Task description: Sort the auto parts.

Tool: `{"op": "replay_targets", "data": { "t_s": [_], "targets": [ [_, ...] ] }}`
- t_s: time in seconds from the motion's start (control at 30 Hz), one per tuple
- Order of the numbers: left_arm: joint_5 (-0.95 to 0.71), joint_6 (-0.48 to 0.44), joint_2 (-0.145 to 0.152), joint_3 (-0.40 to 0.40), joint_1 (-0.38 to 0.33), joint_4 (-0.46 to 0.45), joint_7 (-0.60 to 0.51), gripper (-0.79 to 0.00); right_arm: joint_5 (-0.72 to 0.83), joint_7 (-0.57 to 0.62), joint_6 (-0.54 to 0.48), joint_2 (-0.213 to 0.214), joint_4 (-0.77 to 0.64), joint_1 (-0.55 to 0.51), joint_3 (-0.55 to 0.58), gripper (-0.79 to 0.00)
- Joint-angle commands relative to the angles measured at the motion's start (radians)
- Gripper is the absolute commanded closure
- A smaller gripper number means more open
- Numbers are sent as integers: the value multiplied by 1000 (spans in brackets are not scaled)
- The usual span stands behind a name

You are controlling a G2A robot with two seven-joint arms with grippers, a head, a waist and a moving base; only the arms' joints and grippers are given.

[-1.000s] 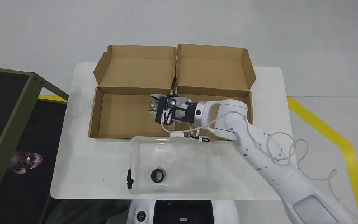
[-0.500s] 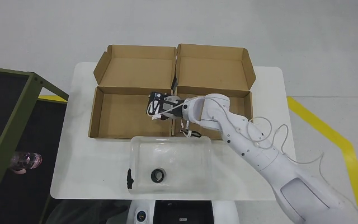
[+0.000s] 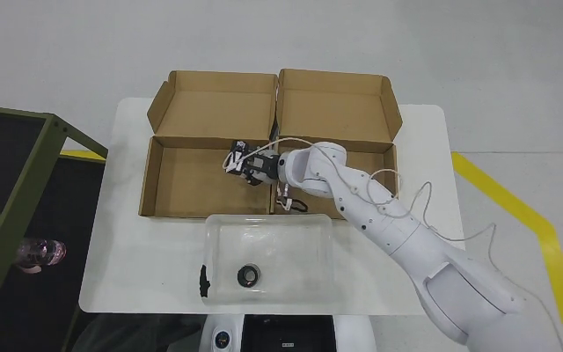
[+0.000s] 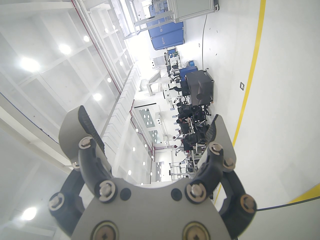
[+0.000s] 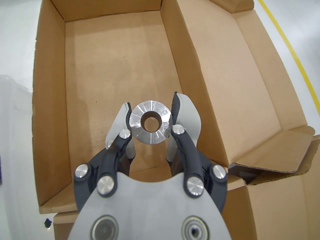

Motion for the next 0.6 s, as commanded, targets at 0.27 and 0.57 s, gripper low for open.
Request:
{"op": "replay_targets", "data": {
  "t_s": [0.27,0.57],
  "targets": [
    [0,0,0,0,0,0,0,-785,-21,-7,22,-50,94,22,-38,-179],
    [0,0,0,0,0,0,0,-785,-44,-8,26,-77,134,32,-43,-311]
  ]
}}
